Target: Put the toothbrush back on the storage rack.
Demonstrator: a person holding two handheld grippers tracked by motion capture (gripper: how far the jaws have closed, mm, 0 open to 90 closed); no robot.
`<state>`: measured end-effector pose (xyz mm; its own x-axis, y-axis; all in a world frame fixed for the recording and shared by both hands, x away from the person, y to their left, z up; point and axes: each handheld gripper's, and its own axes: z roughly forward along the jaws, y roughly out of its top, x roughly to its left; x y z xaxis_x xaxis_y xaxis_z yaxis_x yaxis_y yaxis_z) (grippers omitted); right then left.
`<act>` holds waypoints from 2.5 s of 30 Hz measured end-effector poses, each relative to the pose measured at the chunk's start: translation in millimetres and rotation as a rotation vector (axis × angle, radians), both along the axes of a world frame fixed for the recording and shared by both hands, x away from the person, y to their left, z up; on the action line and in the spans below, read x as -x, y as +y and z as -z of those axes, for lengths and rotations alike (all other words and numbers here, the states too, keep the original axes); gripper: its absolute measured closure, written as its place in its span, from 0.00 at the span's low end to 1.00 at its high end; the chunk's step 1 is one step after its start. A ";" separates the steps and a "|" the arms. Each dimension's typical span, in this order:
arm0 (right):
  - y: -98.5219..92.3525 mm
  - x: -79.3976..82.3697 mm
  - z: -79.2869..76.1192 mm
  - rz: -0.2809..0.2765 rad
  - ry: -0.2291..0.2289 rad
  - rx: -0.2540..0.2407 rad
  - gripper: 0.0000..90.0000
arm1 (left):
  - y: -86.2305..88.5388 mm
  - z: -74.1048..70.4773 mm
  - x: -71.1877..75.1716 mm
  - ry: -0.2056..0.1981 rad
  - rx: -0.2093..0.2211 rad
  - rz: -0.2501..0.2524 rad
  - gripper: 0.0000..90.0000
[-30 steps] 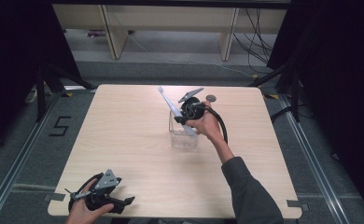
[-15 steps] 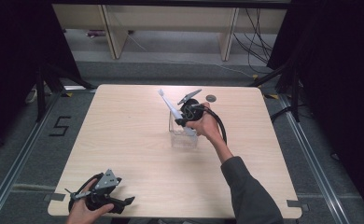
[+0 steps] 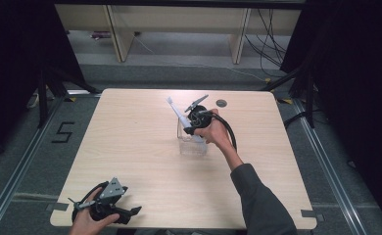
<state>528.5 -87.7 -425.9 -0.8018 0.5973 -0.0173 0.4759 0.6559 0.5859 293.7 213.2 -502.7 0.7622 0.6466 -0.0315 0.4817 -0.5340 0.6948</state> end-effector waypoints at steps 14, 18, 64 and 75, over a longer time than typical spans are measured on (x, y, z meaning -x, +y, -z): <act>1.4 -0.2 2.1 0.010 0.043 0.027 0.74 | -0.1 0.0 0.1 0.001 0.001 0.000 0.17; 1.0 -1.3 2.8 0.002 0.032 0.027 0.74 | -0.5 0.2 0.3 0.002 0.006 -0.003 0.17; -26.3 15.2 -31.5 0.059 -0.076 -0.113 0.53 | -0.6 0.2 0.3 0.001 0.000 -0.003 0.17; -29.2 20.4 -39.2 0.062 -0.087 -0.133 0.47 | -0.7 0.3 0.4 0.001 0.001 -0.005 0.17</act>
